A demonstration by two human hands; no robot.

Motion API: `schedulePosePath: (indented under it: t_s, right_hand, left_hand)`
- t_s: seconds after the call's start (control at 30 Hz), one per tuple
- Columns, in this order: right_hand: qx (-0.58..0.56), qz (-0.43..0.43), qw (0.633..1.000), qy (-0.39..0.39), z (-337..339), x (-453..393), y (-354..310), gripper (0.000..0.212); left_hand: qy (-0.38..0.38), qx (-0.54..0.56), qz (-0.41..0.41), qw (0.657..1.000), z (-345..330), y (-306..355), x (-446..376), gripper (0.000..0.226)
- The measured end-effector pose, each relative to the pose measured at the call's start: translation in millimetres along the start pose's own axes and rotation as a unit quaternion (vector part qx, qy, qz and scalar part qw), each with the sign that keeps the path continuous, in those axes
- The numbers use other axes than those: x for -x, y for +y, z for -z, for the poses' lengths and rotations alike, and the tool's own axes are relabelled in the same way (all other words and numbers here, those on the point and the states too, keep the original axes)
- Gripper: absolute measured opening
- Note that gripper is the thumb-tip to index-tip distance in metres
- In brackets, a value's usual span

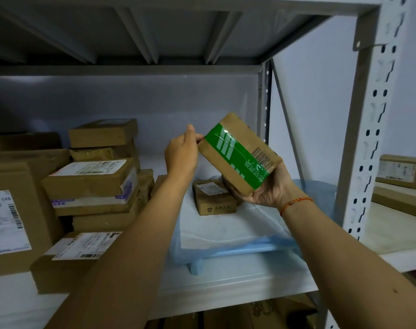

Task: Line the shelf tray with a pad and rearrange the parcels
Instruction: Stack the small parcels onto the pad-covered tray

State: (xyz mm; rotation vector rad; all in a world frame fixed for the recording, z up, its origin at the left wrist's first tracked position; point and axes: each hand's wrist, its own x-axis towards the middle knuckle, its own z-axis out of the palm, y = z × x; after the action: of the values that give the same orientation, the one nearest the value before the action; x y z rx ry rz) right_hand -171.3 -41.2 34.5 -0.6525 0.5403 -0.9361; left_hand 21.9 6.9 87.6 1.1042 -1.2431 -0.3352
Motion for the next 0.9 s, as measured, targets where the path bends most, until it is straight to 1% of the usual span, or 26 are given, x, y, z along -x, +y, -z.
schedulePosePath:
  t_s: [0.07, 0.2, 0.23, 0.27, 0.37, 0.4, 0.43, 0.5, 0.53, 0.57, 0.6, 0.67, 0.7, 0.73, 0.8, 0.9]
  right_hand:
    - [0.02, 0.037, 0.999, 0.008, 0, 2, -2, 0.062]
    - [0.026, 0.113, 0.993, 0.02, 1, 6, -5, 0.069]
    - [0.033, 0.136, 0.99, 0.027, 1, 7, -5, 0.069]
    - [0.045, 0.164, 0.985, 0.036, 0, 8, -6, 0.065]
    - [0.125, 0.249, 0.958, 0.072, -5, 14, -6, 0.042]
    - [0.164, 0.273, 0.944, 0.084, -7, 16, -7, 0.04]
    - [0.204, 0.29, 0.93, 0.094, -9, 18, -6, 0.043]
    - [0.273, 0.315, 0.899, 0.138, -11, 21, -7, 0.064]
    - [0.303, 0.324, 0.878, 0.178, -11, 22, -6, 0.07]
    - [0.336, 0.339, 0.849, 0.227, -9, 23, -6, 0.07]
    - [0.378, 0.355, 0.807, 0.282, -9, 26, -5, 0.07]
    - [0.466, 0.372, 0.709, 0.376, -7, 33, 1, 0.072]
    - [0.499, 0.377, 0.666, 0.407, -6, 36, 4, 0.074]
    - [0.521, 0.38, 0.636, 0.425, -5, 38, 8, 0.076]
    - [0.549, 0.382, 0.605, 0.432, -3, 40, 19, 0.076]
    - [0.575, 0.388, 0.576, 0.431, 3, 38, 33, 0.078]
  left_hand:
    - [-0.003, 0.003, 0.01, 1.0, -1, -4, -2, 0.049]
    - [-0.014, -0.005, 0.056, 0.998, -4, -12, -5, 0.058]
    - [-0.015, -0.013, 0.071, 0.997, -5, -13, -4, 0.059]
    - [-0.017, -0.016, 0.085, 0.996, -6, -14, -4, 0.059]
    - [-0.035, -0.029, 0.116, 0.992, -11, -16, -2, 0.05]
    - [-0.047, -0.04, 0.12, 0.991, -12, -17, -2, 0.047]
    - [-0.057, -0.055, 0.12, 0.99, -14, -19, -3, 0.043]
    - [-0.07, -0.088, 0.121, 0.986, -18, -21, -2, 0.031]
    - [-0.077, -0.102, 0.126, 0.984, -21, -22, -2, 0.027]
    - [-0.087, -0.115, 0.132, 0.981, -25, -24, -1, 0.026]
    - [-0.099, -0.127, 0.136, 0.977, -29, -24, -1, 0.026]
    - [-0.13, -0.155, 0.139, 0.969, -38, -25, 2, 0.025]
    - [-0.146, -0.171, 0.138, 0.964, -45, -26, 5, 0.023]
    - [-0.16, -0.18, 0.135, 0.961, -50, -27, 8, 0.019]
    - [-0.18, -0.184, 0.132, 0.957, -62, -30, 15, 0.017]
    - [-0.198, -0.215, 0.129, 0.948, -78, -36, 25, 0.025]
